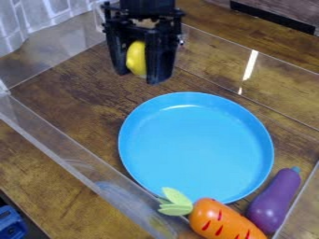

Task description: Put the lemon on the blue tray

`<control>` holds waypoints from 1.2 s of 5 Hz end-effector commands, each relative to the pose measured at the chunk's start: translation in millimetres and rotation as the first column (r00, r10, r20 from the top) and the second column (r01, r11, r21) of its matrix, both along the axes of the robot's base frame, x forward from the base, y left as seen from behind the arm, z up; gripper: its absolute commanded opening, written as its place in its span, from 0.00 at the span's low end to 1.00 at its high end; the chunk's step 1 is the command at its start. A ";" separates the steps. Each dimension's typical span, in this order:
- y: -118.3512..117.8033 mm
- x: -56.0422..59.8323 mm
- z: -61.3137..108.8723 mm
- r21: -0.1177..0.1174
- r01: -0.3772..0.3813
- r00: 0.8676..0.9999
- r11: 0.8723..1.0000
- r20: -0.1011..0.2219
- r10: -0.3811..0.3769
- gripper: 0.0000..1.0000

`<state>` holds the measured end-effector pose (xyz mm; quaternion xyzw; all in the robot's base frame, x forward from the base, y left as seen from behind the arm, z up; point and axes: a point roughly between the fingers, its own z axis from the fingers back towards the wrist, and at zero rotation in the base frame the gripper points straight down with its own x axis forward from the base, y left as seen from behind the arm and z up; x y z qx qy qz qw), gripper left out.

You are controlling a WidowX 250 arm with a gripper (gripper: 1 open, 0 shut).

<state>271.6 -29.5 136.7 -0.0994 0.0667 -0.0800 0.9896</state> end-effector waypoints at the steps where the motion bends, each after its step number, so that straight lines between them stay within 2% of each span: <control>1: -8.4 4.8 14.8 0.006 0.047 0.997 0.999 0.057 -0.047 0.00; 2: -9.8 12.4 13.2 0.009 0.062 0.997 0.998 0.045 -0.062 0.00; 3: -8.3 5.7 2.5 0.021 0.093 0.995 0.995 0.022 -0.093 0.00; 4: -4.5 3.8 -6.0 0.027 0.120 0.993 0.992 0.019 -0.120 0.00; 5: -4.6 -3.2 -16.6 0.028 0.154 0.988 0.988 0.005 -0.154 0.00; 6: -5.1 -5.0 -12.0 0.037 0.162 0.987 0.986 0.004 -0.162 0.00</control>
